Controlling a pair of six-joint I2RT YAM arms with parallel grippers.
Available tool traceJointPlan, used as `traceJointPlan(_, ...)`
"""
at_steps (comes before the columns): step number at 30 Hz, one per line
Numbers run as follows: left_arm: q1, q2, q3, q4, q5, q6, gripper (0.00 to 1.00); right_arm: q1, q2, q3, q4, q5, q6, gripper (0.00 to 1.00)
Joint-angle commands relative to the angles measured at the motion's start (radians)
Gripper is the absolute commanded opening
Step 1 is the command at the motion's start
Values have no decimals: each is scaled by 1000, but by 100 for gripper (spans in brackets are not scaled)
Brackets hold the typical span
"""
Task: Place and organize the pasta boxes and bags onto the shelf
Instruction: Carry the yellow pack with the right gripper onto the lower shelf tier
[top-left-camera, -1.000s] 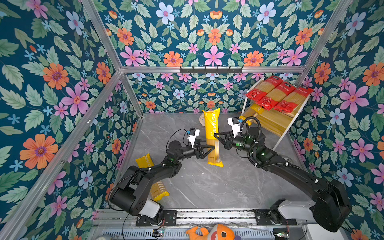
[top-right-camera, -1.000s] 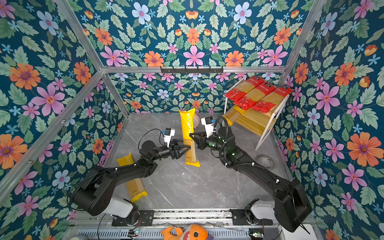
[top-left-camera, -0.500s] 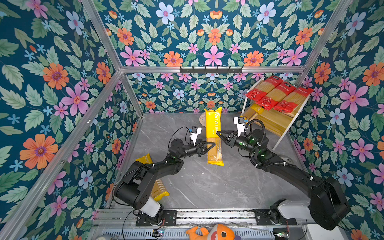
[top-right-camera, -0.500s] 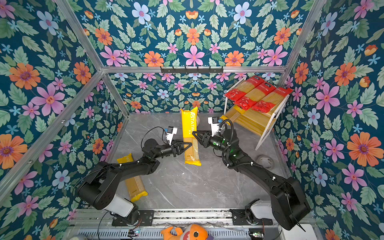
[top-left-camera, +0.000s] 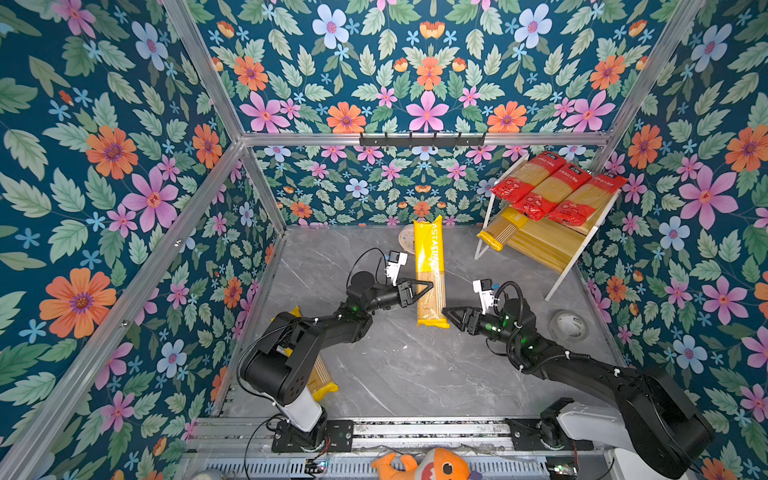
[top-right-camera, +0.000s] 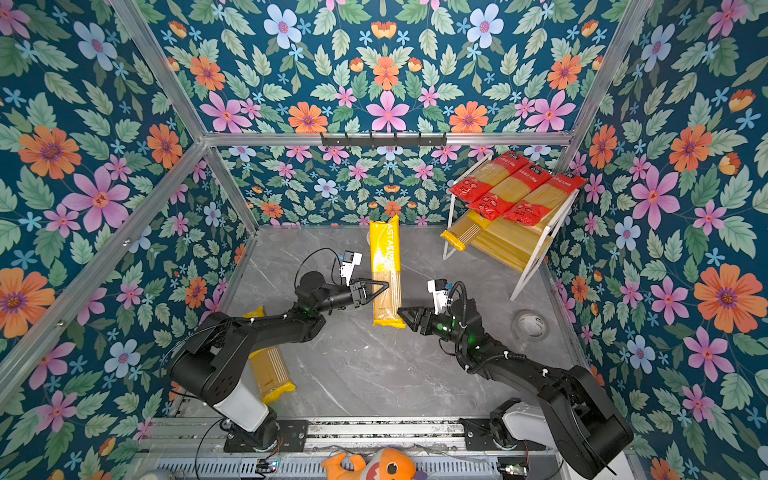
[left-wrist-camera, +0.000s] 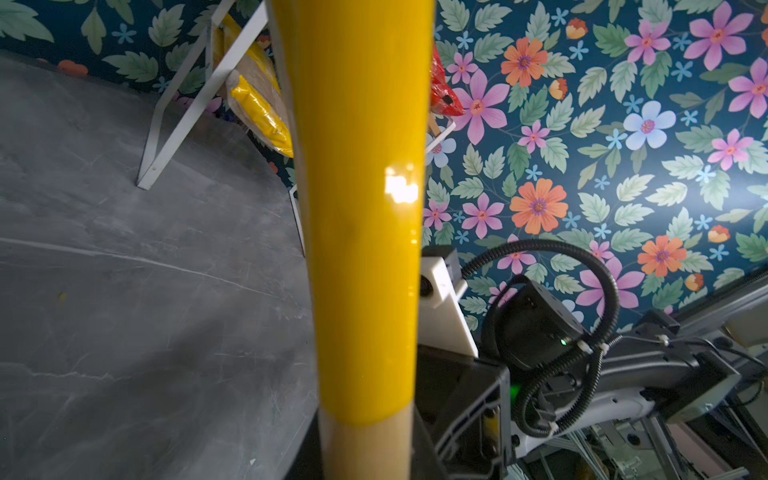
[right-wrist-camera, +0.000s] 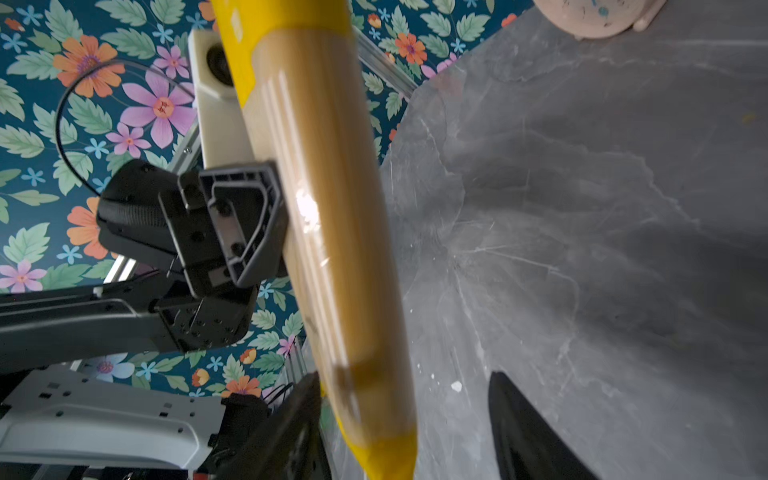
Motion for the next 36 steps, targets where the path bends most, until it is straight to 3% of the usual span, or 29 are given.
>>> traceJointPlan(1,-14,16,23,183,-22,-63,14,29,17,-10,80,24,4,63)
traceJointPlan(12,-67,66,54,227,-24,-110,15,33,154,-5,378,57,88,54)
traceJointPlan(18,-76,91,98,221,-18,-120,19,32,164,-12,435,91,116,20)
traceJointPlan(21,-74,88,115,189,-21,-104,28,25,158,-30,465,120,139,8)
traceJointPlan(27,-52,82,115,136,-34,-83,55,-10,128,-47,506,153,202,0)
traceJointPlan(30,-19,64,85,93,-49,-60,60,-47,83,-59,455,172,227,0)
traceJointPlan(36,7,10,22,-7,-62,8,60,-91,-105,-32,138,254,143,0)
